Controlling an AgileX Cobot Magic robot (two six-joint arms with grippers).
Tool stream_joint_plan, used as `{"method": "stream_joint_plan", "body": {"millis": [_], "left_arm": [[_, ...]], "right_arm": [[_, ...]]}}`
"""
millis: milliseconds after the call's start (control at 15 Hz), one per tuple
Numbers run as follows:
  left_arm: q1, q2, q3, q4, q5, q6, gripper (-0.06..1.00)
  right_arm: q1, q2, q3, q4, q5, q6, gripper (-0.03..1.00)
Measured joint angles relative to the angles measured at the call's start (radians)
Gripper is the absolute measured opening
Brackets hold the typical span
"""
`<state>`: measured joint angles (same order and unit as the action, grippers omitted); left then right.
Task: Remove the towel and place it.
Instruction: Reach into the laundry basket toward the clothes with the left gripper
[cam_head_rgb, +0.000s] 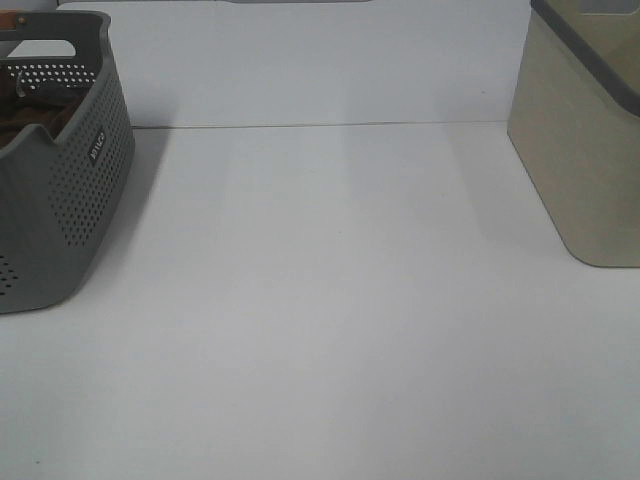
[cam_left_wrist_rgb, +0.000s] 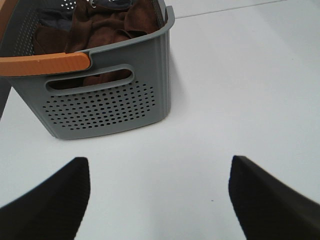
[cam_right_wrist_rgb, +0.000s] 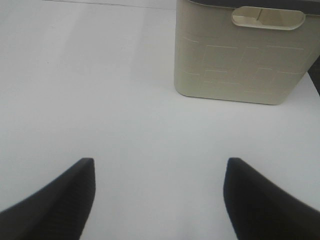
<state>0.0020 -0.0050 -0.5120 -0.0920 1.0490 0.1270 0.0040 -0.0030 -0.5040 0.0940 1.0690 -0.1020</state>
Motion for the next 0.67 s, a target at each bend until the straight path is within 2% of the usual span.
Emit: {"method": "stream_joint_plan", "body": {"millis": [667], "left_arm": [[0.000, 0.000, 0.000, 0.000, 0.000, 0.000, 0.73]], "right_arm": [[0.000, 0.000, 0.000, 0.000, 0.000, 0.000, 0.69]]}}
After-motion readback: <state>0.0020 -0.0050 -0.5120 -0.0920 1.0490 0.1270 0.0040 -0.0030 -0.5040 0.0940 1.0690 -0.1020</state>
